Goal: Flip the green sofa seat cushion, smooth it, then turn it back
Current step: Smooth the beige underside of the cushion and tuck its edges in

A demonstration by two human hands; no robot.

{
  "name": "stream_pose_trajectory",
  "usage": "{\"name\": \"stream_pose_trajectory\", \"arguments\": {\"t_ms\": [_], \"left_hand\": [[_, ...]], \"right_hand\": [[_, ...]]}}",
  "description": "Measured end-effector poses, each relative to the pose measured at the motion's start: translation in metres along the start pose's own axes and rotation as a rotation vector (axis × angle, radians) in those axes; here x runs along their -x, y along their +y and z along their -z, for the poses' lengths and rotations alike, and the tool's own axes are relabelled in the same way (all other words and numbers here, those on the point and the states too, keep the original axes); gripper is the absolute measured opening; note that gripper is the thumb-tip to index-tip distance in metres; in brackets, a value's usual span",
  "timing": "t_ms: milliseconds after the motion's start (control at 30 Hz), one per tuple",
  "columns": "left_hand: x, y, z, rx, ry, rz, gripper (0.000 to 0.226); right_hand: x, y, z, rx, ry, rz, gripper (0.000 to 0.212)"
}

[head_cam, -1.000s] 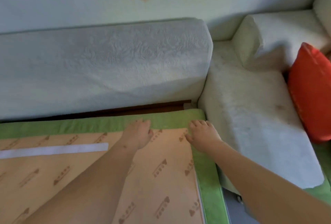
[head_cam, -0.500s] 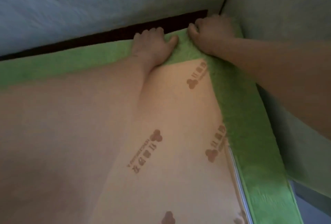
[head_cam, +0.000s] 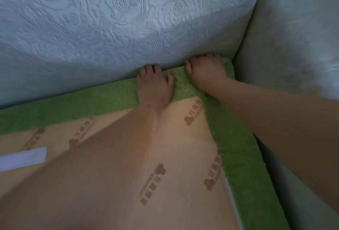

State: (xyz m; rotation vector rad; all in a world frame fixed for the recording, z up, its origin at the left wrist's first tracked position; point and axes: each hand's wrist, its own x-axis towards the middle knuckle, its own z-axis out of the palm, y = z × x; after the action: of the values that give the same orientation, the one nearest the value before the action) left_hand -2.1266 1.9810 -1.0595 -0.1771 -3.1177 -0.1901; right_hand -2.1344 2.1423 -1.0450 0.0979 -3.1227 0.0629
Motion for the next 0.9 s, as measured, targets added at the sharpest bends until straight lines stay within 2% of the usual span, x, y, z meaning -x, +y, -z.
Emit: {"name": "stream_pose_trajectory", "arguments": {"t_ms": [133, 233, 433, 633, 900], "left_hand": [[0.007, 0.004, -0.016, 0.036, 0.085, 0.038, 0.046], [0.011, 0.007, -0.019, 0.063, 0.122, 0.040, 0.041], [0.007, 0.002, -0.040, 0.055, 0.204, 0.022, 0.036], [0.010, 0.004, -0.045, 0.009, 0.205, 0.011, 0.030], [0.009, 0.001, -0.054, -0.010, 0.230, 0.006, 0.030]], "right_hand": [[0.011, -0.003, -0.026, -0.029, 0.218, -0.149, 0.032], [0.021, -0.006, -0.033, -0.052, 0.310, -0.251, 0.035], [0.016, -0.010, -0.058, 0.004, 0.288, -0.340, 0.043], [0.020, -0.009, -0.068, -0.038, 0.386, -0.347, 0.034], [0.019, -0.009, -0.083, -0.062, 0.439, -0.324, 0.033]]}}
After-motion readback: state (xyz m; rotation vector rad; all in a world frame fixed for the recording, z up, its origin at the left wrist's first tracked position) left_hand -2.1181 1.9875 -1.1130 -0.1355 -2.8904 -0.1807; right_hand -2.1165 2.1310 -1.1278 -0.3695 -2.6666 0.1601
